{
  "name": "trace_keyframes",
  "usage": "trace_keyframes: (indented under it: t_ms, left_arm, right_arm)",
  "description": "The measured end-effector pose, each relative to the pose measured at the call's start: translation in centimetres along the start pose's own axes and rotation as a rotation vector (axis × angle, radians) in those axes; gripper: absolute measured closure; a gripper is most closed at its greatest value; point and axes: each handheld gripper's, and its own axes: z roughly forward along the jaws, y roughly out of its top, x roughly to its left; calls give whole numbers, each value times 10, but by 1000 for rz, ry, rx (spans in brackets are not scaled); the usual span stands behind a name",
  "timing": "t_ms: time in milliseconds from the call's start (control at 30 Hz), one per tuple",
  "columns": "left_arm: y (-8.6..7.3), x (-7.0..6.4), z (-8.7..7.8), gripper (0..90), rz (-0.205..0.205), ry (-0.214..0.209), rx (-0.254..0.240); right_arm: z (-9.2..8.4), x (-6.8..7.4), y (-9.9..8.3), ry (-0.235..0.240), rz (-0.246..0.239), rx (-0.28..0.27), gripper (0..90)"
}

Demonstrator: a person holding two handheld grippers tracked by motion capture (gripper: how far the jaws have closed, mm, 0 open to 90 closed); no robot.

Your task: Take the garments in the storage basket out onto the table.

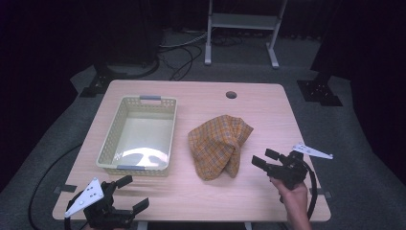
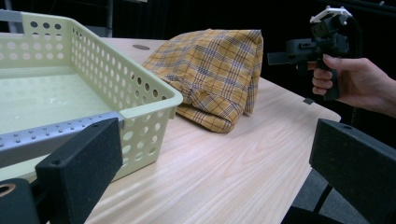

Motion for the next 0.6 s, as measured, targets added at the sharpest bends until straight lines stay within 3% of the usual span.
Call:
trace_keyframes:
  t_ms: [600]
  left_arm:
    - [0, -1, 2, 26, 1, -6, 5]
  right_arm:
    - [-23, -11, -11, -69, 14, 0, 119]
